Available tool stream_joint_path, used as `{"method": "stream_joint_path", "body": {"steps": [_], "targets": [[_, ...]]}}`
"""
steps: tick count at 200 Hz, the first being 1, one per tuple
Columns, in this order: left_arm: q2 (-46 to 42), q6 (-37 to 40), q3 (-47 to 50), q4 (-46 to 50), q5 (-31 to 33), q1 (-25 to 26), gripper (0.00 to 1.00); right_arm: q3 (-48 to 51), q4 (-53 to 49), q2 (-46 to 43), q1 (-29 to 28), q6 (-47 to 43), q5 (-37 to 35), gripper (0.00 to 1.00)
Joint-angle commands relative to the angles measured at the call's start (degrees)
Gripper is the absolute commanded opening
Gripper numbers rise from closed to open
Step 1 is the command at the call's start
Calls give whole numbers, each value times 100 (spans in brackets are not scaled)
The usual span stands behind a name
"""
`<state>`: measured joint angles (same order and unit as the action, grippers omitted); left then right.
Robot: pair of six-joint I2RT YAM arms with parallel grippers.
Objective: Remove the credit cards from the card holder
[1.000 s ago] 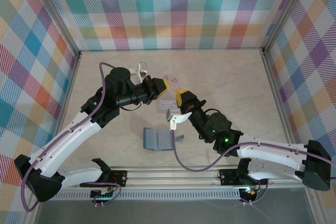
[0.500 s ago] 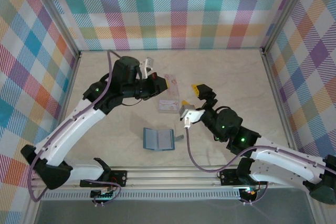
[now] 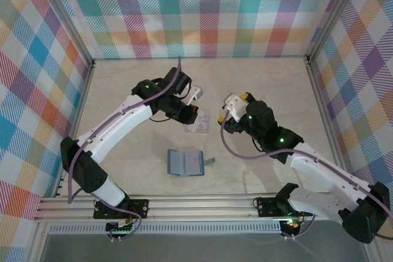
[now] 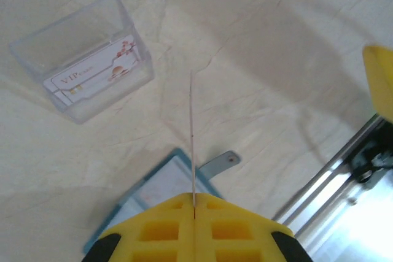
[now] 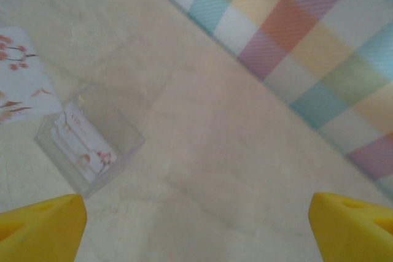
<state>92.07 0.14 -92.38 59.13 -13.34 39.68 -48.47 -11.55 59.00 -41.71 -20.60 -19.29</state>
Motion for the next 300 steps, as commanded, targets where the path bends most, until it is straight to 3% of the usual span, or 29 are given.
{"method": "stream_joint_path", "body": {"steps": [1,28,89,146,216,300], "targets": [[226,1642,-312,563,184,40,0,-247,-603,217,251,1196,361,93],[615,2706,-410,612,544,43,0,-278,-832,392,568,1816,592,92],[1412,4644,-964,679,1192,48,0,-2,-970,174,882,1887,699,93],[2263,6004,-2052,1273,858,-45,0,326,-1006,-295,1168,1753,778,93],[3242,6390,-3099,1735,700,-263,0,540,-1067,-596,1302,1682,716,93],[3718,6463,-3264,1741,790,-405,0,660,-939,-481,1359,1659,742,93]]}}
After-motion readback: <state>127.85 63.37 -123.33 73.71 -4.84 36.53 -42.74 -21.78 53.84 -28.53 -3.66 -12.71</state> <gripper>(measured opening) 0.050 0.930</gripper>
